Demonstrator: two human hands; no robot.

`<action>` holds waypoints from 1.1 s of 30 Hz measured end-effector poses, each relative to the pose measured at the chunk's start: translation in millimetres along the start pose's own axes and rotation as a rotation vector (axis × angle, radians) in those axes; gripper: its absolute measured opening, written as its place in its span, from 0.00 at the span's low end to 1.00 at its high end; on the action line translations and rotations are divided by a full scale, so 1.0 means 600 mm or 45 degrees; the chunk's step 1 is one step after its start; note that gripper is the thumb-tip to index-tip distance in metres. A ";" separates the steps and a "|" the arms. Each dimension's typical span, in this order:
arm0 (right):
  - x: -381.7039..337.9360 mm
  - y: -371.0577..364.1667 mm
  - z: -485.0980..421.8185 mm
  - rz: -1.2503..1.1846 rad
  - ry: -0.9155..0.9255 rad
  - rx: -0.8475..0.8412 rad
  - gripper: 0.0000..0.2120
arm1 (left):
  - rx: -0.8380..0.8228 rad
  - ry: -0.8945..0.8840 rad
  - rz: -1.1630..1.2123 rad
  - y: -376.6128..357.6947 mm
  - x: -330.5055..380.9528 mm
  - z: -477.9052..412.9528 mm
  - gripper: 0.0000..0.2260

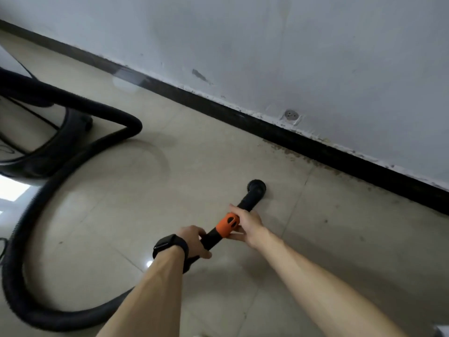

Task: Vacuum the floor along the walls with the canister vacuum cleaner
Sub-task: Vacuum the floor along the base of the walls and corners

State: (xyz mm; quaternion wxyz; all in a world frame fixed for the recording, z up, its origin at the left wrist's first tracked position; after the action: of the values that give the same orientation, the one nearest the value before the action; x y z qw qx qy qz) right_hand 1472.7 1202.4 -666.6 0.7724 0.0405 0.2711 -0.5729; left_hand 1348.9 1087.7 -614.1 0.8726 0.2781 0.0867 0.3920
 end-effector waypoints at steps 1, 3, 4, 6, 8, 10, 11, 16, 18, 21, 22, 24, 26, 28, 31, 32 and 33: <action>-0.014 0.000 -0.009 -0.004 0.042 0.043 0.19 | 0.075 -0.022 0.056 0.008 0.007 -0.002 0.22; -0.037 -0.001 -0.021 0.000 0.097 0.113 0.22 | 0.183 -0.073 0.134 0.019 0.023 -0.002 0.20; -0.043 -0.001 -0.025 -0.005 0.103 0.132 0.22 | 0.220 -0.096 0.140 0.023 0.031 -0.003 0.19; -0.050 -0.003 -0.030 -0.024 0.106 0.133 0.22 | 0.278 -0.127 0.133 0.033 0.043 -0.007 0.18; -0.056 -0.004 -0.032 -0.010 0.121 0.117 0.23 | 0.314 -0.142 0.143 0.044 0.053 -0.013 0.17; -0.062 -0.007 -0.031 0.013 0.117 0.078 0.24 | 0.333 -0.149 0.145 0.055 0.065 -0.018 0.16; -0.067 -0.008 -0.029 0.036 0.120 0.065 0.23 | 0.340 -0.153 0.145 0.058 0.073 -0.022 0.16; -0.090 0.000 -0.030 0.036 0.180 0.076 0.19 | 0.411 -0.168 0.176 0.080 0.116 -0.029 0.12; -0.094 0.006 -0.032 0.058 0.215 0.104 0.18 | 0.420 -0.168 0.207 0.084 0.127 -0.032 0.12; -0.103 0.013 -0.031 0.067 0.258 0.137 0.10 | 0.368 -0.185 0.269 0.081 0.131 -0.041 0.13; -0.106 0.014 -0.032 0.055 0.265 0.145 0.08 | 0.337 -0.201 0.281 0.078 0.132 -0.044 0.15; -0.111 0.015 -0.037 0.038 0.270 0.143 0.07 | 0.305 -0.231 0.289 0.073 0.131 -0.048 0.17; -0.115 0.013 -0.041 0.034 0.263 0.135 0.11 | 0.326 -0.247 0.294 0.072 0.127 -0.049 0.18; -0.122 0.012 -0.044 0.035 0.261 0.138 0.14 | 0.355 -0.253 0.296 0.072 0.122 -0.050 0.19; -0.133 0.008 -0.048 0.039 0.262 0.141 0.17 | 0.393 -0.256 0.294 0.073 0.115 -0.055 0.19; -0.136 0.007 -0.051 0.042 0.267 0.143 0.17 | 0.409 -0.257 0.285 0.074 0.114 -0.057 0.19; -0.138 0.006 -0.053 0.046 0.274 0.144 0.17 | 0.428 -0.259 0.272 0.075 0.114 -0.060 0.18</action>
State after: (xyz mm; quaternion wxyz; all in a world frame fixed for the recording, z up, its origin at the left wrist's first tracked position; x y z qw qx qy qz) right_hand 1447.7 1287.1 -656.2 0.7455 0.1503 0.3187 -0.5657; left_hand 1353.5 1176.7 -614.5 0.7717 0.4653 0.0323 0.4322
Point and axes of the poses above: each hand's wrist, its own z-axis away from the middle knuckle, its own y-axis out of the back of the hand, x = y × z, the point moved 8 cm from there along -z, towards the middle knuckle, and after that the axes turned 5 degrees about -z, right-handed, at the moved point
